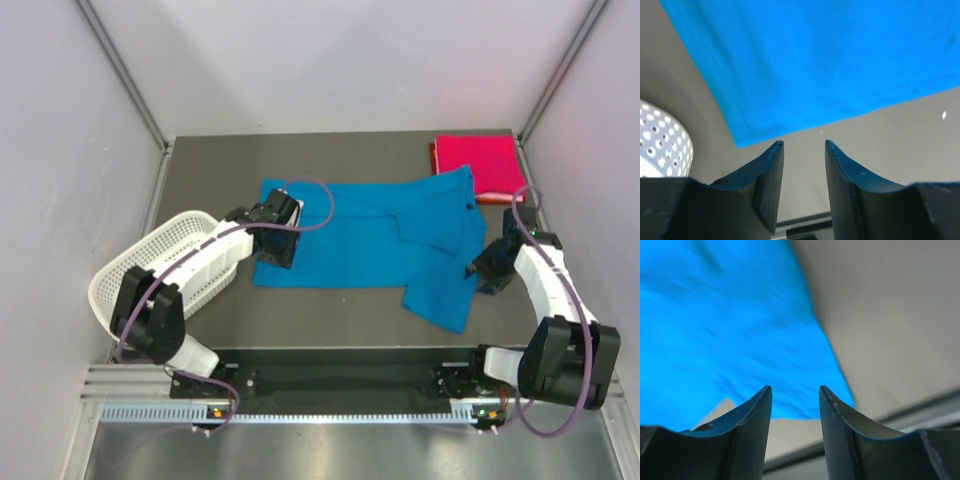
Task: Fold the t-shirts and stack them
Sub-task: Fold the tshirt
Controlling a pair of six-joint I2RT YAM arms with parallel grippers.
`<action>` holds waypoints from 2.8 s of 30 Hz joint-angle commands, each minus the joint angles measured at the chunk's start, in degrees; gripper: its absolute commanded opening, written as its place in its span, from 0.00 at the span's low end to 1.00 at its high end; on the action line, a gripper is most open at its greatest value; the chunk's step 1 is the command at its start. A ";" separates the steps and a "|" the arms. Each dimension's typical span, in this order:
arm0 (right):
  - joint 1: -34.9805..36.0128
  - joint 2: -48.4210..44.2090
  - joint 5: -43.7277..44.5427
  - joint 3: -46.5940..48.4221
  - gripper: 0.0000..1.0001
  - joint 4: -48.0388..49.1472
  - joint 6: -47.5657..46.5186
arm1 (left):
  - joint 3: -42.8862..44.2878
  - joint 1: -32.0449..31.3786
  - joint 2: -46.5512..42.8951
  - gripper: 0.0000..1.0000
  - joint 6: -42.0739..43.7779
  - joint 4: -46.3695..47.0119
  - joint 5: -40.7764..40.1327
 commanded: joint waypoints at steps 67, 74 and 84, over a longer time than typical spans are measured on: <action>6.79 -3.84 -6.87 -9.86 0.00 9.76 3.34 | -4.86 -5.29 9.64 0.48 13.59 3.06 -8.71; 4.68 -1.90 -8.10 -9.33 0.00 10.64 1.76 | -5.29 -5.38 11.22 0.42 13.50 1.74 -11.25; 1.61 -2.96 -3.54 -6.09 0.00 8.54 -1.85 | -2.05 -5.30 13.51 0.00 13.50 0.16 -16.42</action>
